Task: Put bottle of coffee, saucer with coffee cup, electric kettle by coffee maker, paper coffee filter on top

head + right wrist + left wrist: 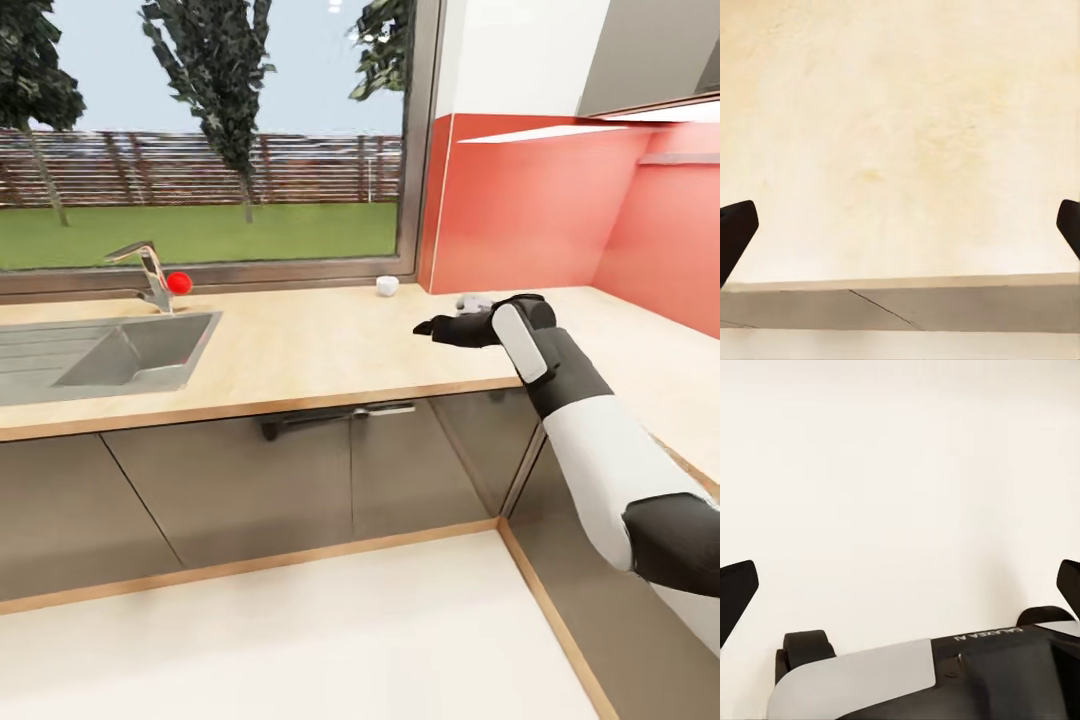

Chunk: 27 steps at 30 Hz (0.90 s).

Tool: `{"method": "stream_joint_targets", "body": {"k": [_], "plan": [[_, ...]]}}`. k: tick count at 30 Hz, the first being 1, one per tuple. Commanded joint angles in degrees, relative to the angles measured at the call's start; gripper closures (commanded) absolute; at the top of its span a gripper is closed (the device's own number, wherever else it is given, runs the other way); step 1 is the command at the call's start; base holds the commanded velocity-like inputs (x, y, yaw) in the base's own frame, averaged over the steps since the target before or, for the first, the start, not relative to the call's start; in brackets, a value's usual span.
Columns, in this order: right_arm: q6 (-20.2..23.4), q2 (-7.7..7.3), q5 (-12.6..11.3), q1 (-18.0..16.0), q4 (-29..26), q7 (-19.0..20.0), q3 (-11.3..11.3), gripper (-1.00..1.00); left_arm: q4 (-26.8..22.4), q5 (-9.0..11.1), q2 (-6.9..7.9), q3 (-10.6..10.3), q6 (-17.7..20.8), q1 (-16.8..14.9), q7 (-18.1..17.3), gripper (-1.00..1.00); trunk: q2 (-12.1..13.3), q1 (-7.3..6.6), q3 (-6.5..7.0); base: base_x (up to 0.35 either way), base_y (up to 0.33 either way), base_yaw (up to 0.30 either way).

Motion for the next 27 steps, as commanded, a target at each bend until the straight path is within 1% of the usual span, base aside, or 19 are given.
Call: {"method": "stream_joint_targets", "body": {"k": [1,3,5,8,16,20,21,27], "plan": [[0.11,0.97,-0.45,-0.19,0.69,-1.26,0.23,-1.0,0.07,-0.32,0.0,0.48,-0.18,-0.04,-0.32,-1.0,-0.02,0.03,-0.05,0.318,0.0,0.0],[0.1,1.63,-0.45,-0.26,1.25,-1.67,0.27,-1.0,0.1,-0.32,0.08,0.54,-0.18,-0.04,-0.39,-1.0,-0.02,0.03,-0.05,0.319,0.0,0.0],[0.07,2.15,-0.49,-0.3,1.48,-1.81,0.28,-1.0,0.13,-0.3,0.59,0.61,-0.18,-0.04,-0.44,-1.0,-0.02,0.03,-0.05,0.248,0.0,0.0],[0.03,2.53,-0.56,-0.32,1.55,-1.87,0.25,-1.0,0.21,-0.27,1.02,0.66,-0.18,-0.04,-0.48,-1.0,-0.02,0.03,-0.05,0.1,0.0,0.0],[0.06,2.71,-0.97,-0.24,1.51,-1.75,0.13,-1.0,0.29,-0.25,1.38,1.08,-0.18,-0.04,-0.5,-1.0,-0.02,0.03,-0.05,0.02,0.0,0.0],[0.02,2.78,-0.98,0.12,1.47,-1.67,0.13,-1.0,1.6,-0.28,1.52,1.35,-0.18,-0.04,-0.5,-1.0,-0.02,0.03,-0.05,0.0,0.0,0.0],[0.01,2.79,-0.98,0.37,1.51,-1.66,0.13,-1.0,2.62,-0.26,1.53,1.38,-0.18,-0.04,-0.5,-1.0,-0.02,0.03,-0.05,0.0,0.0,0.154],[0.01,2.79,-0.98,0.45,1.54,-1.66,0.13,-1.0,2.83,-0.25,1.5,1.39,-0.2,-0.04,-0.5,-1.0,-0.02,0.03,-0.05,0.006,0.0,0.221]]}}
